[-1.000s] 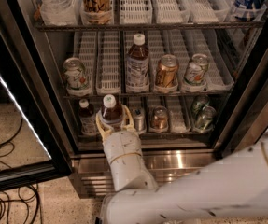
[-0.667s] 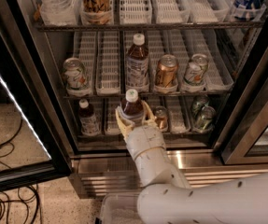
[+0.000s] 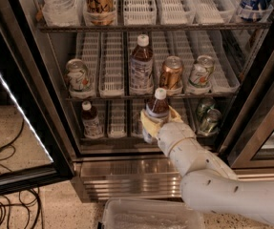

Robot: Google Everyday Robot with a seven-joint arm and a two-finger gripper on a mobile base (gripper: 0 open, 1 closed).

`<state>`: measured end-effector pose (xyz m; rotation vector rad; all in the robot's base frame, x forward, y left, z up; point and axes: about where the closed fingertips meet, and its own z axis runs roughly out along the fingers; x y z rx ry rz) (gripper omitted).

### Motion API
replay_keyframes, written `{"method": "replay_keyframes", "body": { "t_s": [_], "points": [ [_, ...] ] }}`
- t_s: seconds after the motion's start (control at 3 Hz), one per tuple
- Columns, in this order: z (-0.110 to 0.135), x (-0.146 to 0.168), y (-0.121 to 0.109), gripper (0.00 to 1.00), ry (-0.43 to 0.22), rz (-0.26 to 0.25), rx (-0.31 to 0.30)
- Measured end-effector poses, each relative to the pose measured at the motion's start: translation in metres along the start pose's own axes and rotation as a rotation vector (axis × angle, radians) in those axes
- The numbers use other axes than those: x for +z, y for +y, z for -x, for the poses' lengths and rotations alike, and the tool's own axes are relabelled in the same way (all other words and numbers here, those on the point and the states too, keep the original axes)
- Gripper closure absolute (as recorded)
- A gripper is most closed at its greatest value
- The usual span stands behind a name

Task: Pick blue plastic bottle from bottom shelf of fridge

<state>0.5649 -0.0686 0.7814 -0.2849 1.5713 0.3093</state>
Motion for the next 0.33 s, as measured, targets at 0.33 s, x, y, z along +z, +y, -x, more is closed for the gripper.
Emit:
{"method": "replay_keyframes", "body": {
  "t_s": [0.33],
  "points": [
    [-0.008,-0.0022,0.0122,1.0,0.039,0.062,0.023]
  ]
}}
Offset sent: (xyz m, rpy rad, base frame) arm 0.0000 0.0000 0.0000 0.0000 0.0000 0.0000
